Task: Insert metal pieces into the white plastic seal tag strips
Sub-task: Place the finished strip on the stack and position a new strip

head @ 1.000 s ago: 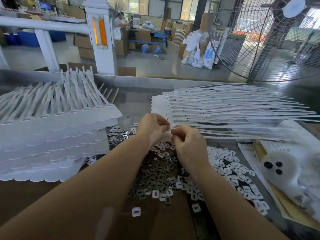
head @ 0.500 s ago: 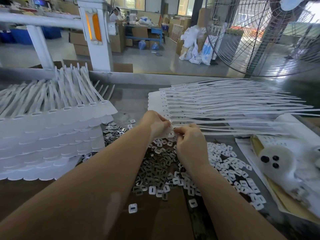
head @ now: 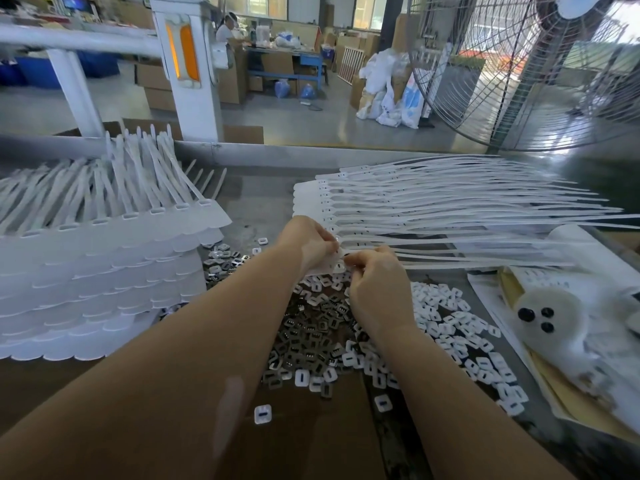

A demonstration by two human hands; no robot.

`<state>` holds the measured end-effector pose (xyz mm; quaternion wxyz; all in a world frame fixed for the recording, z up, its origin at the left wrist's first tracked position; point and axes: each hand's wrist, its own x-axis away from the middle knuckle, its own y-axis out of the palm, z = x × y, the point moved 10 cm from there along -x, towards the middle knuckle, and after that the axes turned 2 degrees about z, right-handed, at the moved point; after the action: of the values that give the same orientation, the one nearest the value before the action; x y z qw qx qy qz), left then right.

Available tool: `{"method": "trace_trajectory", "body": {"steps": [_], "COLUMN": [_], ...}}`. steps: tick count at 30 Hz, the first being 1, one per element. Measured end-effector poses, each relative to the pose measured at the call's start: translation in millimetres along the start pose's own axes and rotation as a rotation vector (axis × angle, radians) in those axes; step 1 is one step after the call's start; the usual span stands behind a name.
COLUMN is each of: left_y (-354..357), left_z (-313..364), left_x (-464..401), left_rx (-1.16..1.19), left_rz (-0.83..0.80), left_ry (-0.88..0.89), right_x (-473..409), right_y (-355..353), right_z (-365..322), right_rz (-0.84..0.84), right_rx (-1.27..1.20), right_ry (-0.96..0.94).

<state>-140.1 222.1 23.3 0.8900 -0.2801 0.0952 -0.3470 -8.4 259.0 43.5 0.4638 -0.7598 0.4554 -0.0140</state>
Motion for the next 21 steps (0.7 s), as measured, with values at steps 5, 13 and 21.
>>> {"method": "trace_trajectory", "body": {"steps": [5, 13, 21], "left_y": [0, -3, 1], "left_z": [3, 5, -18], "left_x": [0, 7, 6], "left_rx": [-0.065, -0.127, 0.099], "left_rz": [0.037, 0.098, 0.04], "left_ry": [0.069, 0.095, -0.163], "right_x": [0, 0, -1], "right_y": [1, 0, 0], "right_z": [1, 1, 1], "right_rz": [-0.008, 0.0, -0.016], "right_rx": [-0.001, -0.001, 0.019], "right_ry": [0.003, 0.005, 0.031]}}
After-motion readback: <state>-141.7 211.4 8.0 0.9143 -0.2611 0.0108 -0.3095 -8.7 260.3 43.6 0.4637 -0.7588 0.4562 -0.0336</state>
